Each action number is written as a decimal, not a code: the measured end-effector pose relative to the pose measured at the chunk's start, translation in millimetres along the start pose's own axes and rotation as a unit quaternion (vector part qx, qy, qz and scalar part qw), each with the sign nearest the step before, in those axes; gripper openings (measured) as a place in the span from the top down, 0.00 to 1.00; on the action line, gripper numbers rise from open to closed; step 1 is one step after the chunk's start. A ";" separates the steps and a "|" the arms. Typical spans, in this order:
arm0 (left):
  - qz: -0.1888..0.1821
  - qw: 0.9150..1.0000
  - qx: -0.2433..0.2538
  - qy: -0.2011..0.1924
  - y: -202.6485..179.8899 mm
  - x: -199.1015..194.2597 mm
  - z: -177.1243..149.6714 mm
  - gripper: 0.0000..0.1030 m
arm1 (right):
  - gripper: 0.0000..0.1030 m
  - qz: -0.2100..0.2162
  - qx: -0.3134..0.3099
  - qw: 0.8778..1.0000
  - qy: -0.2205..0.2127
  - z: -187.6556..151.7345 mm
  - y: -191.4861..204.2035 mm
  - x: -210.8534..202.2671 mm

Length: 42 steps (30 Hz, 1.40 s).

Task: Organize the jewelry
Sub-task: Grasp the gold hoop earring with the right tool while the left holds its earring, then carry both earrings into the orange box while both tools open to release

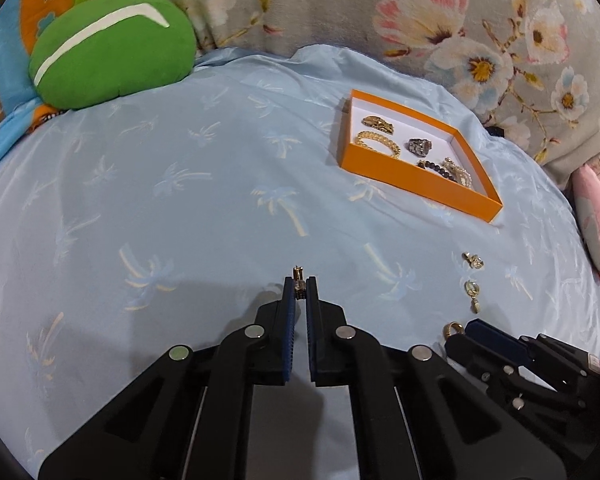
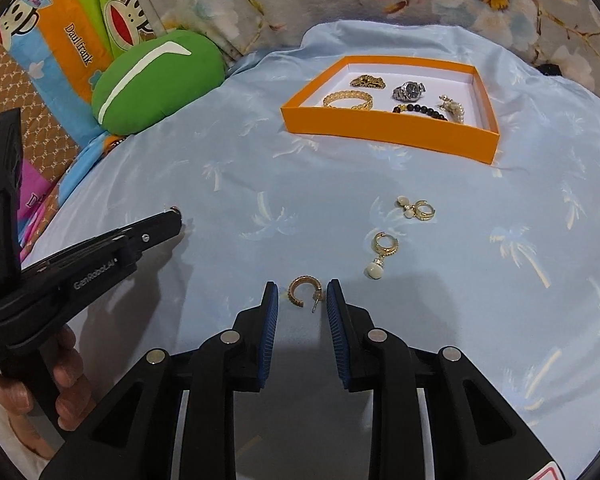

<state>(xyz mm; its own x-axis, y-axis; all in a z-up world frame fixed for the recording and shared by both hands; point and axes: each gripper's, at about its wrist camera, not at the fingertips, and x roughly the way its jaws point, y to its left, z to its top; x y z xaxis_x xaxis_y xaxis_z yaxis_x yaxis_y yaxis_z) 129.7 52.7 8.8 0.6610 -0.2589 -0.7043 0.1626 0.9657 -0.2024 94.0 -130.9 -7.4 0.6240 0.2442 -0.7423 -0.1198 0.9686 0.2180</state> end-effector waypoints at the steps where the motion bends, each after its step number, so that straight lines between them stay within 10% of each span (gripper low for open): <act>1: -0.002 1.000 -0.006 0.002 2.7 0.4 -0.1 0.96 | 0.75 -0.002 -0.001 1.000 0.001 0.6 0.7 0.8; 24: 0.013 1.000 0.022 0.009 -8.0 4.3 6.3 0.96 | 0.84 -0.057 0.020 0.996 -0.060 34.7 -44.5 -36.2; 42: -0.016 0.996 0.078 -0.027 -97.4 104.8 159.8 0.96 | 0.84 -0.075 0.053 0.990 -0.103 191.5 -133.5 32.9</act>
<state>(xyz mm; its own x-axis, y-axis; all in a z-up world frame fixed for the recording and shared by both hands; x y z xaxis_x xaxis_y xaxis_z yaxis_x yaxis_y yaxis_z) 300.2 -65.4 63.4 0.6919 -0.2927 -0.6600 0.2942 0.9491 -0.1125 278.4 -261.1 60.4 0.7742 0.0730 -0.6287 0.0606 0.9802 0.1884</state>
